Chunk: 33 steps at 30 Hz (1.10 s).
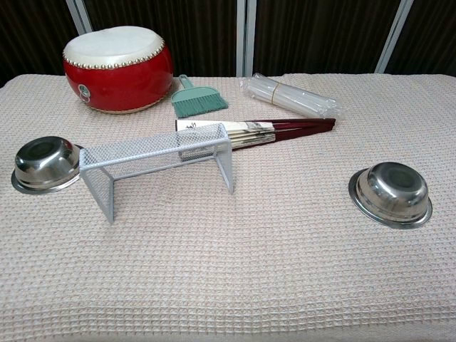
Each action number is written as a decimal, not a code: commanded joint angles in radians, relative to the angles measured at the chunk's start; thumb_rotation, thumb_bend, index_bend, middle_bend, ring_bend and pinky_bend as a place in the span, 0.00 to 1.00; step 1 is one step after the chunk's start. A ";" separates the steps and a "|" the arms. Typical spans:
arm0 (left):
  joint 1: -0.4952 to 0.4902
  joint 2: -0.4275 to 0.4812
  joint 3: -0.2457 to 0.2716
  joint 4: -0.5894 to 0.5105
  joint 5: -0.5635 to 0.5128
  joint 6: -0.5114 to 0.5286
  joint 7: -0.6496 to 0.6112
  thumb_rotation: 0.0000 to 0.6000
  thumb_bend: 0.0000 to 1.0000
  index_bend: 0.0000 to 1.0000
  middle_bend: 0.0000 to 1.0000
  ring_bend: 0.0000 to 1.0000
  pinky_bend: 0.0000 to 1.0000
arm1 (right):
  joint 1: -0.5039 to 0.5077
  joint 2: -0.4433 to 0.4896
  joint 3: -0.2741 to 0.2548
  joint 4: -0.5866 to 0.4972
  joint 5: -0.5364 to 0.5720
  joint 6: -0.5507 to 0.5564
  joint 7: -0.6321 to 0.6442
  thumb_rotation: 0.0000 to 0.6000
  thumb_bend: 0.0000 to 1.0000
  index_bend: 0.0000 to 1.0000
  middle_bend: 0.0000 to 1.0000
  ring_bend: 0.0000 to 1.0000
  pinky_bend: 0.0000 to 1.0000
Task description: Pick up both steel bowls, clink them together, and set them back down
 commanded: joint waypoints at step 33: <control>-0.607 0.003 -0.007 0.356 0.047 -0.788 -0.407 1.00 0.00 0.05 0.08 0.00 0.15 | 0.384 0.029 0.071 -0.176 0.487 -0.428 -0.614 1.00 0.10 0.00 0.00 0.00 0.00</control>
